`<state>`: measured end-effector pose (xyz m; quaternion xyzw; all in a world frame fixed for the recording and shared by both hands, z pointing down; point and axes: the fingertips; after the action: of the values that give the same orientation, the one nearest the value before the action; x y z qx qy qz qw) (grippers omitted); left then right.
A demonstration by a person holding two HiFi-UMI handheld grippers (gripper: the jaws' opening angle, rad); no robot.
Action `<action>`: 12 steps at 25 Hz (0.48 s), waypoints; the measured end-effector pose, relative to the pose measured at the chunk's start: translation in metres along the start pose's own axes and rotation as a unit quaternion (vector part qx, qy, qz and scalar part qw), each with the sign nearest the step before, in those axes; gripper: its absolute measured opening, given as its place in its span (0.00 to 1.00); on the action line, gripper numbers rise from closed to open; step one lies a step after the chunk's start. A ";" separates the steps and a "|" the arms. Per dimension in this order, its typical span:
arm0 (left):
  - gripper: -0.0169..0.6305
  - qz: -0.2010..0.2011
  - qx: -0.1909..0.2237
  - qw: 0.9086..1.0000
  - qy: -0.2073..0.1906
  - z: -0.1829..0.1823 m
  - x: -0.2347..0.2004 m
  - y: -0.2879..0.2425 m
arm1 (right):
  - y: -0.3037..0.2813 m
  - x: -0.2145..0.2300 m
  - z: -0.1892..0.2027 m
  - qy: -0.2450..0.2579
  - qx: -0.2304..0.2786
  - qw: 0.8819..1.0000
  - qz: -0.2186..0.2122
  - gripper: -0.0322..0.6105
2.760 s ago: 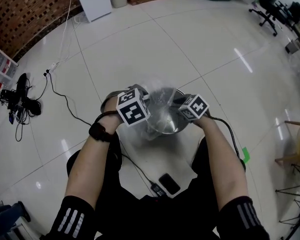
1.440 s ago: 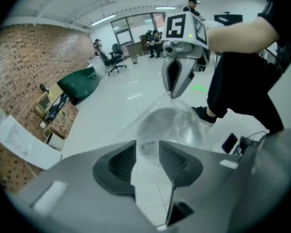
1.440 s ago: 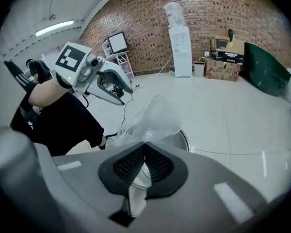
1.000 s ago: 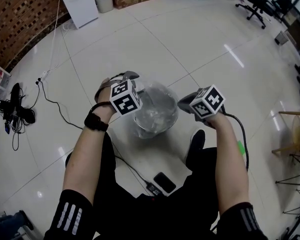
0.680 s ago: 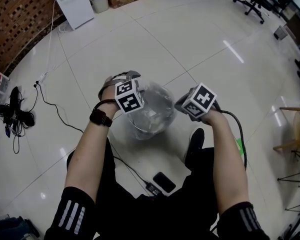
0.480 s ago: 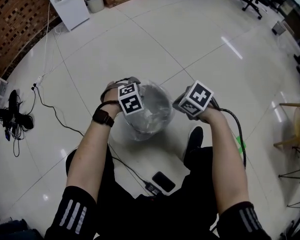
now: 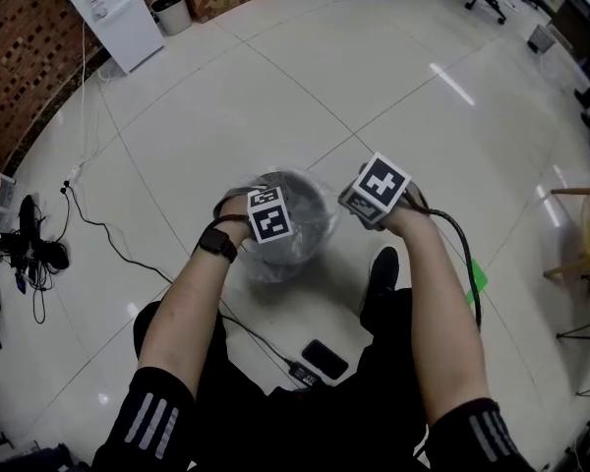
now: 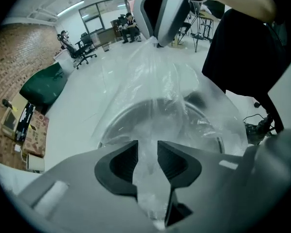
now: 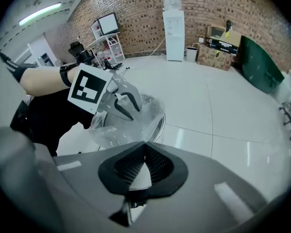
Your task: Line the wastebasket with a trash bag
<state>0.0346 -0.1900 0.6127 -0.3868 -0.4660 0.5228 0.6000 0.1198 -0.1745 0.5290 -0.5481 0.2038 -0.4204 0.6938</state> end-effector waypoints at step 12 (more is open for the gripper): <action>0.22 0.055 -0.044 0.997 -0.009 -0.014 0.019 -0.075 | -0.033 0.038 0.049 -0.076 -0.033 0.997 0.005 0.06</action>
<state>0.0685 -0.1825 0.6832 -0.4334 -0.4720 0.5376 0.5480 0.1659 -0.1775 0.5824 -0.5997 0.1671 -0.3675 0.6910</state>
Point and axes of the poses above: the fingertips, and each gripper's own axes: y backward along the fingers, x to its right, z out of its underside, and after that the axes turned 4 degrees about -x, right-handed
